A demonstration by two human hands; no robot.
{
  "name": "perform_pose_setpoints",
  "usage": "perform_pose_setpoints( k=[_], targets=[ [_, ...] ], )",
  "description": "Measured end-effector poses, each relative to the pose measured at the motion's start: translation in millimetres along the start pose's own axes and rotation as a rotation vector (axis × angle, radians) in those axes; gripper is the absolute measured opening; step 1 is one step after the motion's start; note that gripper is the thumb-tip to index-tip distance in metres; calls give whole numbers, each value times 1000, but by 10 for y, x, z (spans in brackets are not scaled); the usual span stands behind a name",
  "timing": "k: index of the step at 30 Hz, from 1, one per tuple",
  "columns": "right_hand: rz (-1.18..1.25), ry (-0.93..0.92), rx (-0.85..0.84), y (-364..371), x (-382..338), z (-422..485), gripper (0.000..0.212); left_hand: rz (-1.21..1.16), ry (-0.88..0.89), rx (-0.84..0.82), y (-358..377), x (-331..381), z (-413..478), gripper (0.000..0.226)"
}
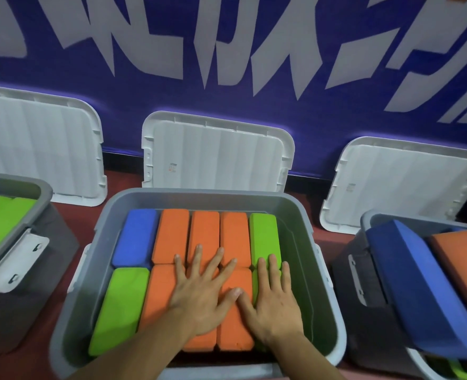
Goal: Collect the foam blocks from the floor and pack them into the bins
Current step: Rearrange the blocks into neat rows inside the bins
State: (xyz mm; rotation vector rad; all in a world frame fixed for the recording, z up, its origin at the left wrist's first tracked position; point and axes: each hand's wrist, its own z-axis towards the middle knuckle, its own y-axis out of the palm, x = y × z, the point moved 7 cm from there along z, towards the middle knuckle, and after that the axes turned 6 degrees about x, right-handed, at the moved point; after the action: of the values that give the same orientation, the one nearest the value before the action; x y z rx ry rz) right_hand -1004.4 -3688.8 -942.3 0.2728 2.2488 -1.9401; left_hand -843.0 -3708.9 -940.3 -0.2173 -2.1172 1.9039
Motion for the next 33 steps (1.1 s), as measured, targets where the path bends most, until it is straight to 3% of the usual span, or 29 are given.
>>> perform_pose_setpoints(
  k=[5, 9, 17, 21, 25, 28, 33],
  targets=[
    [-57, -59, 7, 0, -58, 108, 87, 0, -72, -2, 41, -31, 17, 64],
    [-89, -106, -6, 19, -75, 218, 84, -2, -93, 54, 115, -67, 62, 67],
    [-81, -101, -34, 28, -66, 263, 81, -10, -130, -17, -7, -31, 117, 72],
    [-66, -31, -88, 30, -220, 233, 80, -26, -42, 35, -79, -257, -55, 71],
    [-71, -90, -8, 17, -441, 209, 78, -112, -107, 224, -88, -644, -216, 86],
    [-105, -170, -12, 49, -449, 191, 75, -37, -198, 145, -27, -658, -170, 94],
    [-139, -243, -34, 45, -383, 172, 79, -35, -194, 63, -30, -669, -190, 109]
  ],
)
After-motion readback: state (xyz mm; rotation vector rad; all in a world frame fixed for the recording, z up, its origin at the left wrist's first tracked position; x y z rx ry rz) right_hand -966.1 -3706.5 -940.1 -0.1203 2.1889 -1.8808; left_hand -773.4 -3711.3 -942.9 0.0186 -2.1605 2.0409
